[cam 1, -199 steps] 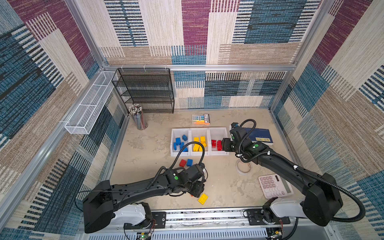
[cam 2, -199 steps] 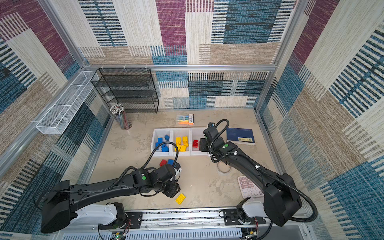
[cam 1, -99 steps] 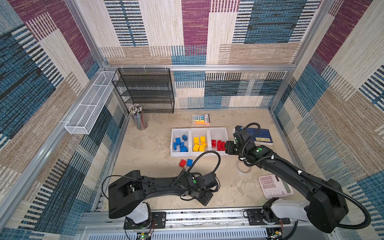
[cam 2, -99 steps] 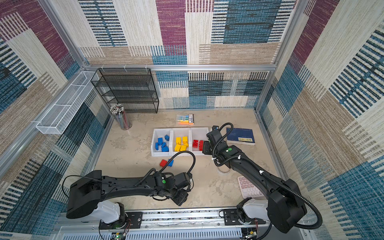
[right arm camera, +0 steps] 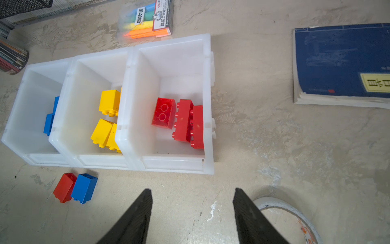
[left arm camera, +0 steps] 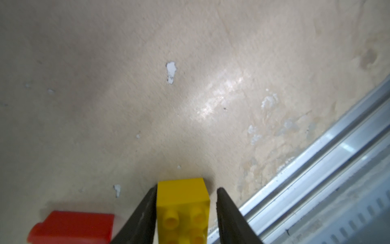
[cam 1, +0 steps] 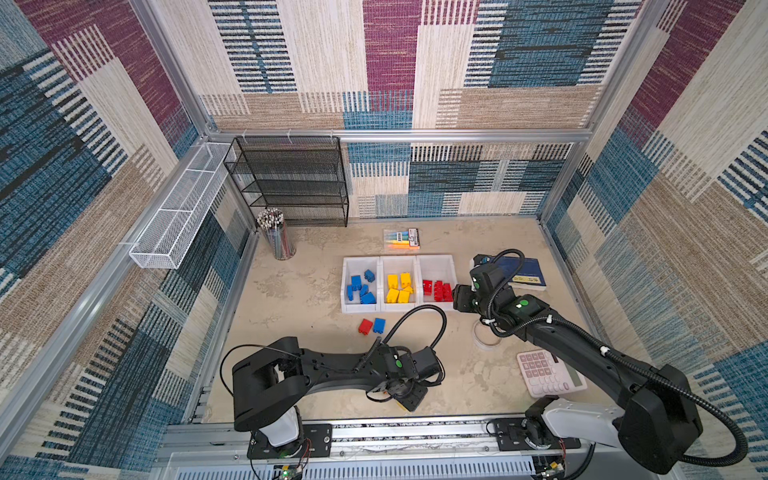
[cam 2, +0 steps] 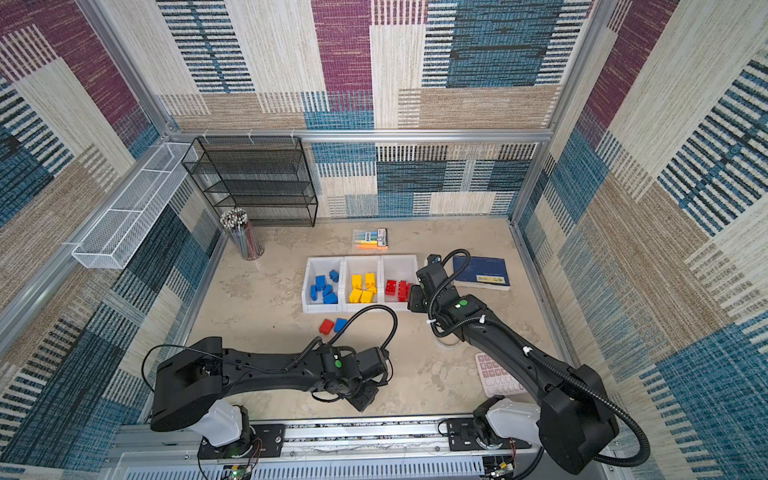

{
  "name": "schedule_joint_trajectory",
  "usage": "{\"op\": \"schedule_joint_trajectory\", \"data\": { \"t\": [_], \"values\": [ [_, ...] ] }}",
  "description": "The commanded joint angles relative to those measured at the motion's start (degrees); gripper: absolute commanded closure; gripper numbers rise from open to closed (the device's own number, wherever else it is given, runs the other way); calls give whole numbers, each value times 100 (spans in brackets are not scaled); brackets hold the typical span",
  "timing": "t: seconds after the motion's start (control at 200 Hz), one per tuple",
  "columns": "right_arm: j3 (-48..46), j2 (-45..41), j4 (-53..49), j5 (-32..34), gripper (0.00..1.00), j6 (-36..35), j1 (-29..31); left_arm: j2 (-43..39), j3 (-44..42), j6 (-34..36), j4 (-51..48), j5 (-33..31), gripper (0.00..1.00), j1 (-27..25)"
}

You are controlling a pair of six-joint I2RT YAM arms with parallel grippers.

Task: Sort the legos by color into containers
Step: 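Grasp a yellow 2x2 brick with the left gripper while the right withdraws, then carry the yellow 2x2 brick into the middle compartment and release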

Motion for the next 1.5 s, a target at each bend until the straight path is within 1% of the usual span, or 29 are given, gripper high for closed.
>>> {"op": "schedule_joint_trajectory", "data": {
  "t": [0.0, 0.085, 0.185, 0.25, 0.366, 0.406, 0.451, 0.581, 0.681, 0.786, 0.896, 1.127, 1.187, 1.262, 1.307, 1.387, 1.498],
  "values": [
    [-25, -60, 78, 59, 36, 90, -5, 79, 62, 144, -39, -75, 60, -6],
    [-37, -103, 60, 104, 36, 86, -16, 90, 94, 167, -34, -79, 65, -6],
    [-56, -175, 26, 129, 36, 76, -40, 2, 173, 243, -75, -155, 68, 0],
    [-41, -240, -16, 149, 37, 60, -50, -147, 331, 397, -177, -402, 68, 35],
    [-28, -373, -69, 192, 37, 43, -69, -335, 766, 1073, -289, -990, 68, 240],
    [-14, -414, -80, 189, 37, 46, -78, -341, 970, 1289, -359, -1154, 68, 424],
    [-4, -450, -88, 184, 37, 43, -76, -326, 1207, 1505, -386, -1170, 68, 732],
    [3, -543, -117, 175, 38, 24, -83, -168, 1856, 1877, -95, -864, 68, 1783],
    [-54, -633, -124, 130, 38, 33, -77, 174, 2388, 2173, 27, -752, 68, 2415],
    [-98, -711, -181, 110, 38, 42, -80, 743, 3118, 2345, -85, -546, 67, 2909],
    [-107, -799, -247, 105, 38, 42, -85, 1322, 3656, 2430, -146, -399, 67, 3266],
    [-181, -999, -304, 138, 38, 52, -88, 2050, 4165, 2450, 1, -172, 64, 3506],
    [-173, -1000, -326, 145, 38, 47, -86, 2149, 4279, 2423, 22, -123, 59, 3528],
    [-157, -984, -361, 128, 37, 33, -82, 2216, 4388, 2413, -3, -133, 50, 3542],
    [-142, -983, -383, 133, 36, 33, -82, 2227, 4416, 2413, -13, -150, 46, 3546],
    [-123, -986, -403, 153, 34, 15, -85, 2179, 4392, 2388, -16, -158, 43, 3567],
    [-94, -975, -406, 145, 33, 13, -88, 1987, 4198, 2282, 37, -150, 42, 3580]
  ]
}}
